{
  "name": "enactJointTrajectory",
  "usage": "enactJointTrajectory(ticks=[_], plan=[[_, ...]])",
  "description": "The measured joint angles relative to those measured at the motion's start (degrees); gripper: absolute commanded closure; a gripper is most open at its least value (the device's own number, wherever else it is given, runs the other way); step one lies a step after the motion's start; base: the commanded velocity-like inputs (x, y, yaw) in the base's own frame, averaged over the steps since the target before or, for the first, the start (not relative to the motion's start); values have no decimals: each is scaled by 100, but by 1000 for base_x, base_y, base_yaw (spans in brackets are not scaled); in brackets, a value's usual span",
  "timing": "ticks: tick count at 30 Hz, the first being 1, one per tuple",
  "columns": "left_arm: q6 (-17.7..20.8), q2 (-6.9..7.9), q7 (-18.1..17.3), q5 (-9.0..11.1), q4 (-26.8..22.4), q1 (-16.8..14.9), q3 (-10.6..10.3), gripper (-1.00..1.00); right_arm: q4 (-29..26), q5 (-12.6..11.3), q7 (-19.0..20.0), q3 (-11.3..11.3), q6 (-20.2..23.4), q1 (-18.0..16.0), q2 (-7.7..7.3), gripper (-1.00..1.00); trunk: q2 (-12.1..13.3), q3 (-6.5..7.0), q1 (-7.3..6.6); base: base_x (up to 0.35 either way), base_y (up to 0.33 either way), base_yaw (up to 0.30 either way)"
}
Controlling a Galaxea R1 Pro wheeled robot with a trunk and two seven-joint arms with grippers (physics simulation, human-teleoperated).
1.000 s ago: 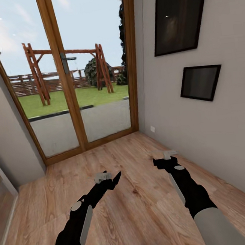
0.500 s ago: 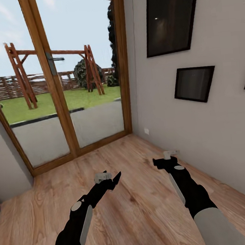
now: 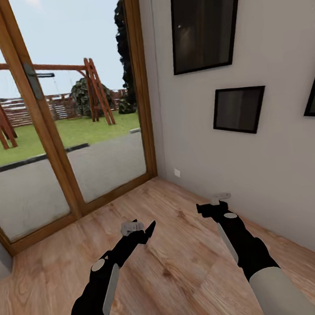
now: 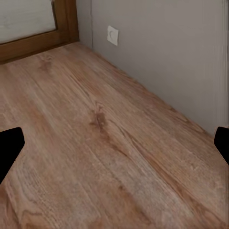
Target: Pick up the two gym shoes and the two sandals from the corridor floor and place them onto the hallstand (shoe rack) in the corridor, making sure they are on the rack and not on the floor. Arrange them so the two gym shoes are next to each other and the two sandals are next to each other.
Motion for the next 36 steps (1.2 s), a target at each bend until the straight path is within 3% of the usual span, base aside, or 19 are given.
enactJointTrajectory(ticks=[9, 36], plan=[[0, 0, 0, 0, 1, 0, 0, -100, 0, 0, -1, 0, 1, 0, 0, -100, 0, 0, 2, 145, 43, -266], [0, 0, 0, 0, 1, 0, 0, -100, -1, 0, -4, -27, 8, 0, -8, -100, 0, 0, 3, 4, 0, -267]])
